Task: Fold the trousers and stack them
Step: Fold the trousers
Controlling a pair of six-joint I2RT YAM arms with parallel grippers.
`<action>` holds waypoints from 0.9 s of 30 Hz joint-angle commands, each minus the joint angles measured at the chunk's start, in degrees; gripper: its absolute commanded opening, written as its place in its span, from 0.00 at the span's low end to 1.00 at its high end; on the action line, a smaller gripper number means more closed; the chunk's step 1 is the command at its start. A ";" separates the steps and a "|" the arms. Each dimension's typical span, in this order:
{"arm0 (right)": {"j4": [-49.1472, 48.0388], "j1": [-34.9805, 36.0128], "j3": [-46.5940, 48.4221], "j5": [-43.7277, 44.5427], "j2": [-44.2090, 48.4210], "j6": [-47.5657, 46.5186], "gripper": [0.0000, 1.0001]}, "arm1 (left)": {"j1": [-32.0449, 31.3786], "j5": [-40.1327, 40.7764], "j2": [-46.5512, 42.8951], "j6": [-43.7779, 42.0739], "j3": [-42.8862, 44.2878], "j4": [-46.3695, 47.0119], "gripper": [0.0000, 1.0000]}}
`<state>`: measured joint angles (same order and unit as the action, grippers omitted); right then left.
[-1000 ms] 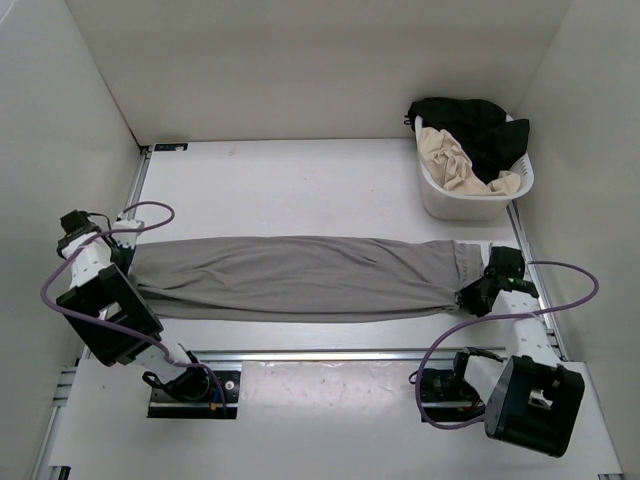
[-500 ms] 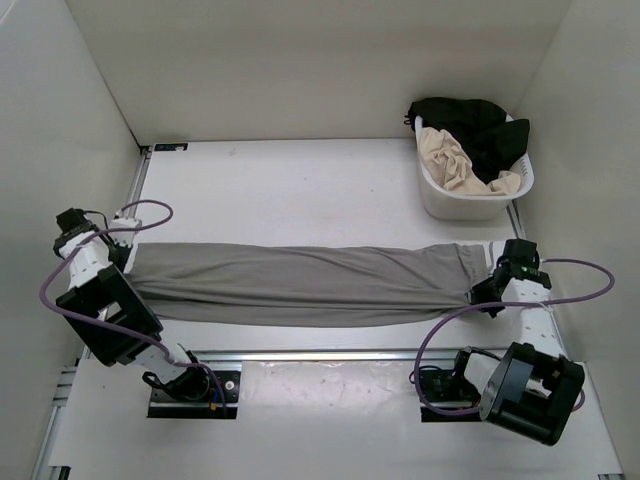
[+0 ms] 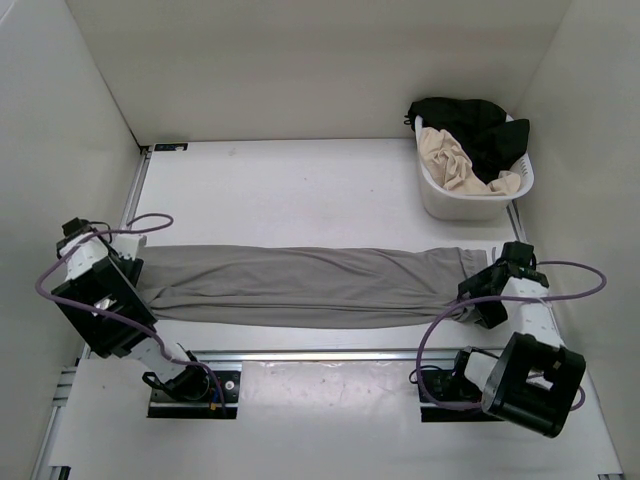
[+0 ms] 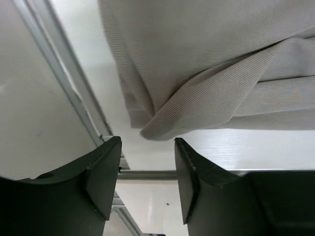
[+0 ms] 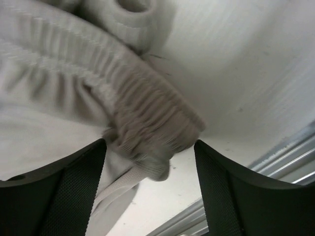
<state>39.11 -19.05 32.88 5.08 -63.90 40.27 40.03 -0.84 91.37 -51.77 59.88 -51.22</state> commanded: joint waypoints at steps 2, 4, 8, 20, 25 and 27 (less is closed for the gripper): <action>-3.42 -0.20 -0.89 -3.67 4.74 -0.73 0.81 | 0.31 -2.06 -0.85 1.58 7.09 -3.70 0.60; -4.04 -0.20 -1.59 -3.68 5.28 0.24 0.89 | 0.31 -3.46 -0.85 2.90 8.49 -4.76 0.60; -8.25 -0.20 -2.39 -3.68 -0.24 2.17 0.89 | -1.53 -5.40 -1.90 3.60 10.35 -7.23 0.64; -10.90 -0.20 -0.02 -4.30 -15.29 3.23 0.00 | -4.25 -4.00 7.15 11.68 7.89 -1.07 0.75; -4.32 -2.21 5.06 4.92 -8.99 2.45 0.00 | -8.47 -3.99 7.68 12.22 7.10 -0.55 0.77; -2.38 -2.22 8.06 9.93 -7.30 0.87 0.00 | -11.10 -3.99 7.15 12.22 6.49 -0.55 0.78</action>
<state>33.50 -20.21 36.58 4.89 -73.67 43.00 32.34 -4.01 100.86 -40.51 67.18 -52.90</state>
